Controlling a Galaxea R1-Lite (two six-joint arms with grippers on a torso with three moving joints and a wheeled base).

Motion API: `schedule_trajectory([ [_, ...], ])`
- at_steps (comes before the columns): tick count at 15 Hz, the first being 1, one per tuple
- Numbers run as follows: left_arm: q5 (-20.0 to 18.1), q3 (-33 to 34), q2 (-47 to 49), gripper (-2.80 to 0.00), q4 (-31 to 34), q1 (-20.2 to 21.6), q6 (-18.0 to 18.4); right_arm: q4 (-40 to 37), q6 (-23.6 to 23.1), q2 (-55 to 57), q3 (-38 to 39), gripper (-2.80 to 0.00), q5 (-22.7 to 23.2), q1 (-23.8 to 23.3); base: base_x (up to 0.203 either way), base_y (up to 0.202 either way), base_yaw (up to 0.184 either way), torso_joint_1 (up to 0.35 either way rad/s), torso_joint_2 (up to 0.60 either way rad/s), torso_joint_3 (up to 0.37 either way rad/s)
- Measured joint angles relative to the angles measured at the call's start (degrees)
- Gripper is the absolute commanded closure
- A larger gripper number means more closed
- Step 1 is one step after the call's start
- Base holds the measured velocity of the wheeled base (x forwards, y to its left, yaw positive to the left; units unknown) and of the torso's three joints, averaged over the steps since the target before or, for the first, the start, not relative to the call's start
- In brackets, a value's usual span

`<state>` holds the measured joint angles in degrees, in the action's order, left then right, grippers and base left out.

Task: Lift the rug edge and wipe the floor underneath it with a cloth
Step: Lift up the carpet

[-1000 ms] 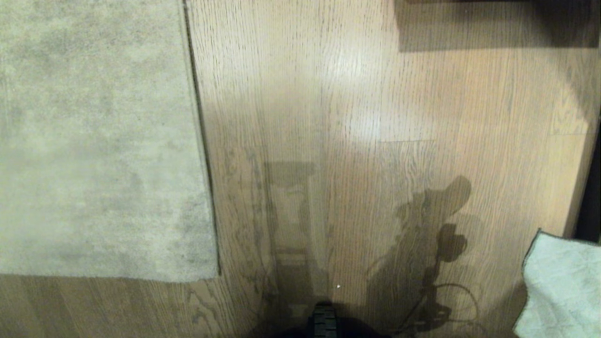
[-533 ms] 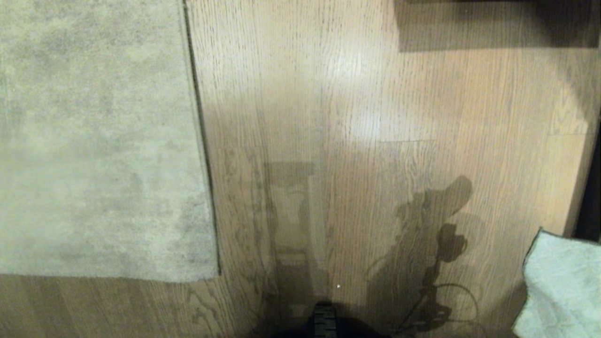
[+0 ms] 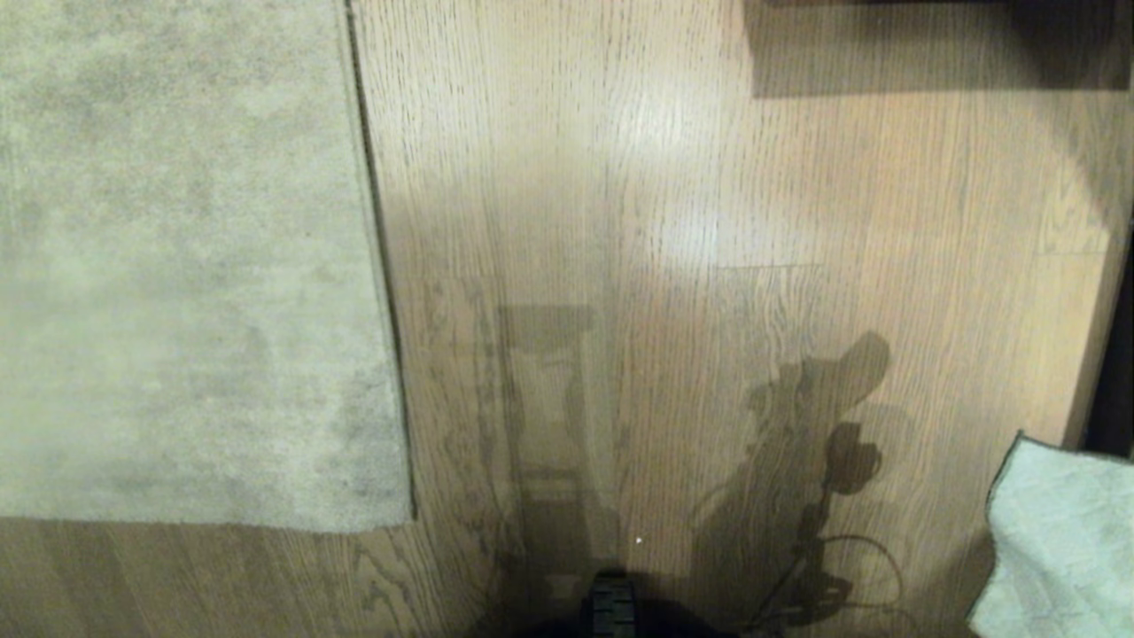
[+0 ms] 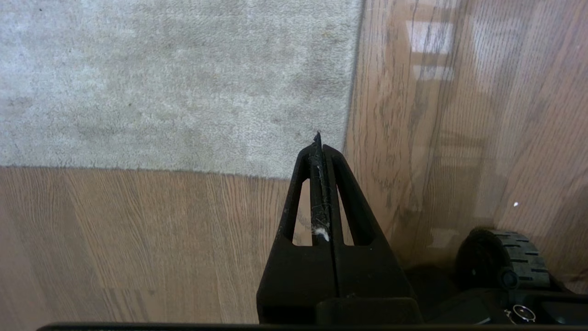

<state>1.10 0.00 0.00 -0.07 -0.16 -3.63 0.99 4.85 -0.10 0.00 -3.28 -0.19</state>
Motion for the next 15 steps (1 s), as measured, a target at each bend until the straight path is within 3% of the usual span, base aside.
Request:
schedule_trajectory([
  [15, 0.02, 0.00, 0.00, 0.00, 0.00, -0.02, -0.02, 0.02, 0.03, 0.05, 0.00, 0.00, -0.03, 0.00, 0.000, 0.000, 0.000, 0.000, 0.00, 0.000],
])
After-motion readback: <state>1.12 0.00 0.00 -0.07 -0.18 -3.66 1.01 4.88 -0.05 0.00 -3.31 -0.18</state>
